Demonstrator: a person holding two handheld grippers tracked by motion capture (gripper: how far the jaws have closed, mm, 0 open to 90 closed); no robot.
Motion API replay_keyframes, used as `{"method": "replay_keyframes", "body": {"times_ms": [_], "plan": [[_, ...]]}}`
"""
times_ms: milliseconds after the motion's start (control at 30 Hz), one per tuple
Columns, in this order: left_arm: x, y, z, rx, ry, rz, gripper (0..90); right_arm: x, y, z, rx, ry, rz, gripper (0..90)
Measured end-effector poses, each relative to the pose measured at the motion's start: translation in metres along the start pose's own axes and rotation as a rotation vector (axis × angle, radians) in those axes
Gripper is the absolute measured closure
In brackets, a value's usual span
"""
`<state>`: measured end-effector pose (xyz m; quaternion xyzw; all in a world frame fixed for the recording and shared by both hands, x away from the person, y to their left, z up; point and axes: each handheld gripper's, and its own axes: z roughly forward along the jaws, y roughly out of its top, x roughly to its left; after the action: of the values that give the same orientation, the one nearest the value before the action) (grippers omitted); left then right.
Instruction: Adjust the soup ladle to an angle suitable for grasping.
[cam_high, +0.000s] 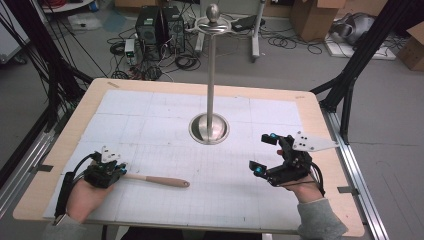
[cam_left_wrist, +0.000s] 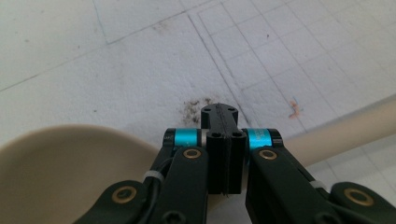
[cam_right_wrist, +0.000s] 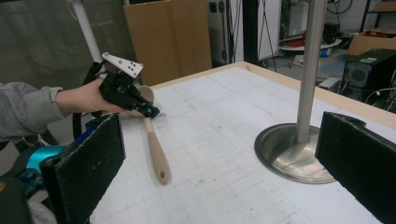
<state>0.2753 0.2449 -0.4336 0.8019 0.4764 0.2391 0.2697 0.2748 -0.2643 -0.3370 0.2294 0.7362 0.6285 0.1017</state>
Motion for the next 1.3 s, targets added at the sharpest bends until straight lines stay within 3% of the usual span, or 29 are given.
{"method": "replay_keyframes", "body": {"times_ms": [333,500,633,667,767,800,833,867,900,967,1000,1033,1067,1100,1133,1200,1300], "plan": [[-0.002,-0.01,-0.011,0.022,-0.012,0.0,90.0,0.0,0.001,0.001,-0.005,0.003,0.002,0.4],[0.001,-0.012,-0.008,-0.004,-0.025,0.001,90.0,0.001,0.001,0.004,0.002,0.009,-0.001,0.4],[-0.003,-0.009,-0.013,-0.061,-0.028,0.004,90.0,0.001,0.001,0.004,0.005,0.009,0.0,0.4],[-0.01,-0.004,-0.021,-0.116,-0.051,0.007,90.0,0.0,0.001,0.005,0.004,0.008,-0.004,0.4],[-0.031,0.004,-0.029,-0.182,-0.117,0.051,90.0,0.0,0.001,0.005,0.007,0.006,0.001,0.4],[-0.031,0.004,-0.029,-0.182,-0.117,0.051,90.0,0.0,0.001,0.005,0.007,0.006,0.001,0.4],[-0.05,0.009,-0.031,-0.207,-0.161,0.098,90.0,0.0,0.001,0.006,0.008,0.009,0.001,0.4],[-0.05,0.009,-0.031,-0.207,-0.161,0.098,90.0,0.0,0.001,0.006,0.008,0.009,0.001,0.4],[-0.068,0.012,-0.031,-0.233,-0.217,0.137,90.0,0.0,0.001,0.006,0.007,0.009,-0.001,0.4],[-0.076,0.014,-0.03,-0.238,-0.235,0.147,90.0,0.0,0.002,0.005,0.003,0.008,-0.005,0.4],[-0.089,0.016,-0.027,-0.238,-0.281,0.159,90.0,0.001,0.002,0.005,0.002,0.009,-0.006,0.4],[-0.095,0.017,-0.024,-0.23,-0.293,0.166,90.0,0.001,0.002,0.005,0.002,0.009,-0.005,0.3],[-0.095,0.017,-0.024,-0.23,-0.293,0.166,90.0,0.001,0.002,0.005,0.002,0.009,-0.005,0.3],[-0.106,0.018,-0.02,-0.212,-0.309,0.195,90.0,0.001,0.002,0.005,0.001,0.009,-0.006,0.4],[-0.106,0.018,-0.02,-0.212,-0.309,0.195,90.0,0.001,0.002,0.005,0.001,0.009,-0.006,0.4],[-0.12,0.019,-0.014,-0.204,-0.327,0.213,90.0,0.001,0.002,0.005,0.003,0.009,-0.004,0.3],[-0.125,0.02,-0.011,-0.2,-0.329,0.23,90.0,0.001,0.002,0.005,0.004,0.011,-0.004,0.4]]}}
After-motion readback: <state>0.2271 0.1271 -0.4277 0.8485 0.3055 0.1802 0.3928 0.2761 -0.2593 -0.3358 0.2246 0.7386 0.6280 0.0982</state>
